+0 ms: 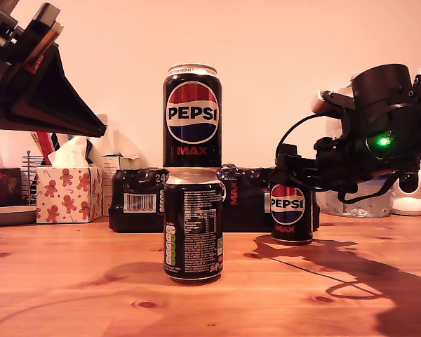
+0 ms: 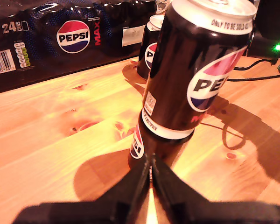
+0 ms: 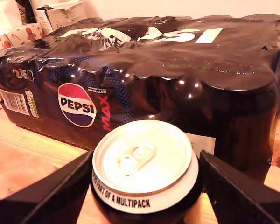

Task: Stack up the Pepsi cans on top of each other

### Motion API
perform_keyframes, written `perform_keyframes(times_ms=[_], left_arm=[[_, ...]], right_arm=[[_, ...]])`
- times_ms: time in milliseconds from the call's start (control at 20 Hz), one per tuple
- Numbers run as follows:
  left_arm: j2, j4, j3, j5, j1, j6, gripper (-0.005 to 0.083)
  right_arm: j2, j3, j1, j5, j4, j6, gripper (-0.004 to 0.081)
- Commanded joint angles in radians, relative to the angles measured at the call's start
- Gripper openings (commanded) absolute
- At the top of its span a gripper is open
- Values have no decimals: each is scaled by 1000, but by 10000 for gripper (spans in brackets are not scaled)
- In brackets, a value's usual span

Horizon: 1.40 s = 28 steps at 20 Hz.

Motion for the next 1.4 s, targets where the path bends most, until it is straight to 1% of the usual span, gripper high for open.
perform_keyframes(times_ms=[0,100,150,450,500,650,750,800,950,1050,1150,1300,1350], left_arm=[[-3,3,-16,5,-4,-5,-13],[-3,2,-16,20,-4,-5,-13],[-3,-1,-16,23,-4,-5,-13],[-3,-18,-16,29,-4,-5,-13],[-3,-19,-16,30,-4,-5,-13],[-3,-19,-16,39,-6,-4,-13],[-3,-19,-16,50,-7,-3,-13],[-3,-19,-16,53,-7,-3,-13],[-3,-28,-16,54,-7,-2,-13],[-3,-43,-16,54,-7,3,-13],[-3,-48,-16,54,-7,3,-13],[-3,-48,-16,54,-7,3,-13],[-3,-48,-16,54,-7,3,-13]], right_arm=[[51,-11,5,4,-29,10,651],[51,-11,8,32,-9,0,651],[50,-11,11,33,-9,0,651],[50,-10,25,35,-29,92,656],[50,-6,25,35,-35,108,676],[50,21,24,35,-78,105,765],[50,43,26,62,-109,106,789],[50,56,27,79,-140,105,789],[50,83,27,88,-197,105,788],[50,88,27,108,-192,96,788],[50,89,27,108,-179,77,786],[50,94,27,112,-181,53,758],[50,94,27,113,-179,53,715]])
